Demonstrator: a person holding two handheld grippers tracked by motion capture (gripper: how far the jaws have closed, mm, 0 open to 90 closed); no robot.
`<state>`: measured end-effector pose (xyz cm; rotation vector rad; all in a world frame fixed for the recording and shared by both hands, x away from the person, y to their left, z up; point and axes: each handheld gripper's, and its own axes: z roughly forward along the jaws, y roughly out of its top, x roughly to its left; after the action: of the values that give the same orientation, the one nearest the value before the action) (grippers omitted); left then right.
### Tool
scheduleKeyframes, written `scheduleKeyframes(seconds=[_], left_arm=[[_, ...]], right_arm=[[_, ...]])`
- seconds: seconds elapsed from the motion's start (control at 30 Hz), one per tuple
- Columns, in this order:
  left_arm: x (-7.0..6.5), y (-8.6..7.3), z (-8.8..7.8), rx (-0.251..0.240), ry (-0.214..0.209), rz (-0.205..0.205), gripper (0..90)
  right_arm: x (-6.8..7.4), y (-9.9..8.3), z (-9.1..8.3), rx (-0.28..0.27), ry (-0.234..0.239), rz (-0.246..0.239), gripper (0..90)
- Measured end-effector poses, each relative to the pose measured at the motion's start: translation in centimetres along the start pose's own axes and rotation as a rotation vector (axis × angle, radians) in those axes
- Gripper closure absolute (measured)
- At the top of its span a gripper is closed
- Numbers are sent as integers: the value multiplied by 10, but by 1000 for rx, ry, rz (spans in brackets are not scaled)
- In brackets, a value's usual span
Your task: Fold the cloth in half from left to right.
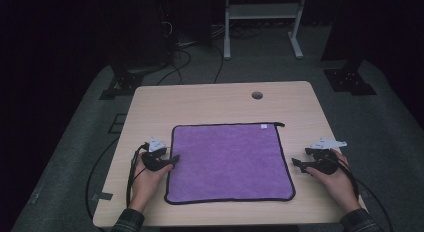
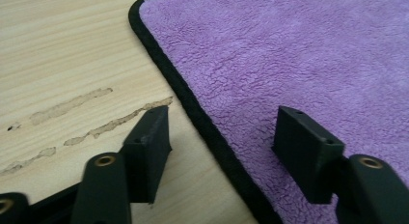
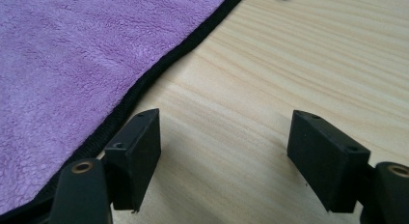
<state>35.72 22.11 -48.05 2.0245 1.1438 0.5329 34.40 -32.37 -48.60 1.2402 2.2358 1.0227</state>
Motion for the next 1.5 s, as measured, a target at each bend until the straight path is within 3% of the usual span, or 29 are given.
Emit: scheduleKeyframes(seconds=[0.4, 0.5, 0.6, 0.77, 0.9, 1.2, 1.4, 1.5], left_arm=[[-6, -1, -1, -14, -37, -25, 776], [-6, -1, 0, -17, -58, -78, 840], [-4, -1, 0, -18, -67, -88, 856], [3, -1, 0, -21, -117, -140, 858], [5, 2, -5, -15, -124, -133, 858], [14, 5, -14, -25, -123, -148, 858], [26, 5, -21, -29, -99, -155, 857], [33, 4, -25, -38, -90, -182, 858]], right_arm=[[0, 0, 0, 2, -2, 3, 261], [0, 0, 0, 1, -1, 3, 260], [0, 0, 0, 1, -1, 2, 260], [0, 0, 0, 2, -1, 3, 260], [0, 0, 0, 4, 2, 1, 246], [-2, 0, 1, 21, -13, 11, 135], [-2, 0, 1, 24, -14, 8, 131], [-2, 0, 1, 24, -14, 9, 130]])
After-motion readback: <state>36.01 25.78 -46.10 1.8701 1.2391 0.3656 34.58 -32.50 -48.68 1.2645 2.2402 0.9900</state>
